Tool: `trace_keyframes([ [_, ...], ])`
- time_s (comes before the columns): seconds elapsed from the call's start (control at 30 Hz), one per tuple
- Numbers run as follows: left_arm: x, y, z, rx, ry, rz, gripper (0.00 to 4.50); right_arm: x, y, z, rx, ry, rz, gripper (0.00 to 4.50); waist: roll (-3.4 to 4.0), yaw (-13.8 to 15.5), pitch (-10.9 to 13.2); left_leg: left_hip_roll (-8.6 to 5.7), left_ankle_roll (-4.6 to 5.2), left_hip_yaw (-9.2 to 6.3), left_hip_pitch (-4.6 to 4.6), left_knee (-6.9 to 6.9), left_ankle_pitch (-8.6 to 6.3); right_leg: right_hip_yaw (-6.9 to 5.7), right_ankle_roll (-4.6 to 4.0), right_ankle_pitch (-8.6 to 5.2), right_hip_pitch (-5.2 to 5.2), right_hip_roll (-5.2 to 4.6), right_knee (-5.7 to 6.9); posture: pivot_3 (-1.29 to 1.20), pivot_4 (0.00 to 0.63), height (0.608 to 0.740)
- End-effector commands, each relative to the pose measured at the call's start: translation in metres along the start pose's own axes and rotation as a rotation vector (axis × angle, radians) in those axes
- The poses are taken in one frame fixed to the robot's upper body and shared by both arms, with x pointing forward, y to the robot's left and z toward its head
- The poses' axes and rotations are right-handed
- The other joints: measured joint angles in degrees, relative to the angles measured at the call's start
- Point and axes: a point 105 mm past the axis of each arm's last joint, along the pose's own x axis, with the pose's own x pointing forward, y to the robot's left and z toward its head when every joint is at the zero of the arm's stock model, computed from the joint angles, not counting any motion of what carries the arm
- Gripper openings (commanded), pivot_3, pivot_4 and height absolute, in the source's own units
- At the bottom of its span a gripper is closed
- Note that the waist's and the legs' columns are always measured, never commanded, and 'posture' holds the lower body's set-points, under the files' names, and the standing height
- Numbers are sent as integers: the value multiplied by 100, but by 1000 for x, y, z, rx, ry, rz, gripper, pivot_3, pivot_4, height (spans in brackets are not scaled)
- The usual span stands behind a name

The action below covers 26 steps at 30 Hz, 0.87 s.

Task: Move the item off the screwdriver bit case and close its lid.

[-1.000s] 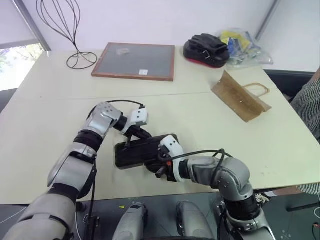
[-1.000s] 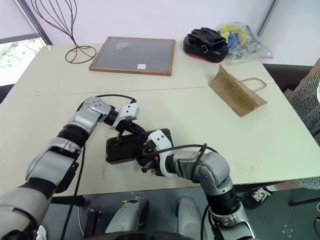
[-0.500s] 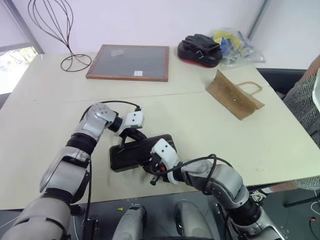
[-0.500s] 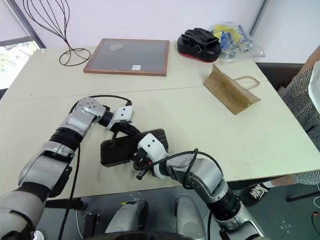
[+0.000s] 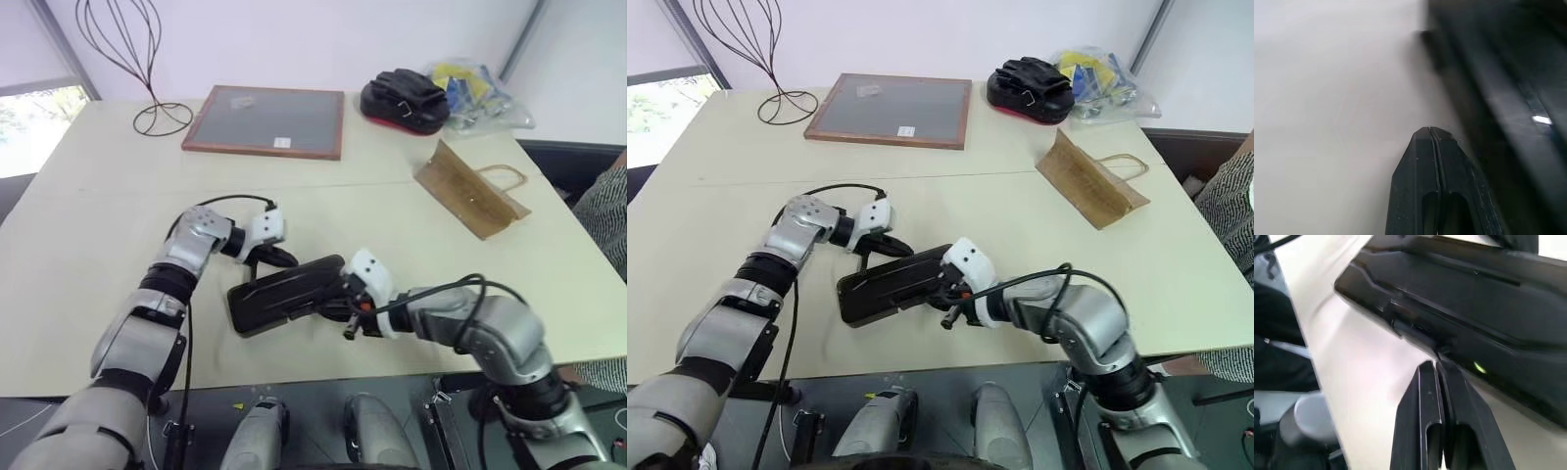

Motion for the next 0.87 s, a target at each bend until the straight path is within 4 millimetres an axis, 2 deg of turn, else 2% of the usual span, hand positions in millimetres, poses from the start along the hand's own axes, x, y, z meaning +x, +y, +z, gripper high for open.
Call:
trace_keyframes([
  [0.03, -32, 26, 26, 6, -112, 184, 0, -21, 3, 13, -77, -39, 32, 53, 0, 2, 1, 0, 1, 0, -3, 0, 0, 0, 0, 0, -3, 0, 0, 0, 150, 734],
  [0.1, -49, 30, 31, -19, -158, 258, 0, -31, -8, 18, -104, -45, -7, 53, -1, 1, 2, 0, 1, 1, -4, 1, -1, 0, 0, 0, -3, -1, -1, 0, 150, 734],
  [0.2, -68, 25, 35, -47, -203, 330, 0, -42, -25, 31, -144, -74, -69, 53, 0, -6, 2, 3, 2, 1, -2, 0, -1, 5, 0, 0, -4, -3, -2, 0, 150, 734],
  [0.3, -90, 6, 50, -61, -250, 412, 0, -52, -38, 57, -195, -149, -115, 53, 3, -5, 5, 10, 2, 2, -2, -2, -1, 13, -1, 1, -8, -6, -1, 0, 150, 734],
  [0.47, -115, -34, 61, -117, -273, 536, 0, -60, -37, 87, -284, -235, -92, 53, 2, 37, 14, 15, 1, 1, -6, -3, -2, 14, -1, 1, -9, -9, -9, 0, 150, 734],
  [0.7, -127, -78, 54, -246, -272, 677, 0, -62, -37, 99, -325, -268, -52, 53, 2, 45, 15, 12, 0, 9, -4, -4, -2, 14, -1, 1, -3, -18, -16, 0, 150, 734],
  [0.87, -126, -94, 49, -300, -273, 729, 0, -59, -39, 98, -327, -267, -34, 53, 2, 54, 15, 12, 0, 20, -4, -2, -2, 13, -2, 0, -1, -18, -17, 0, 150, 734],
])
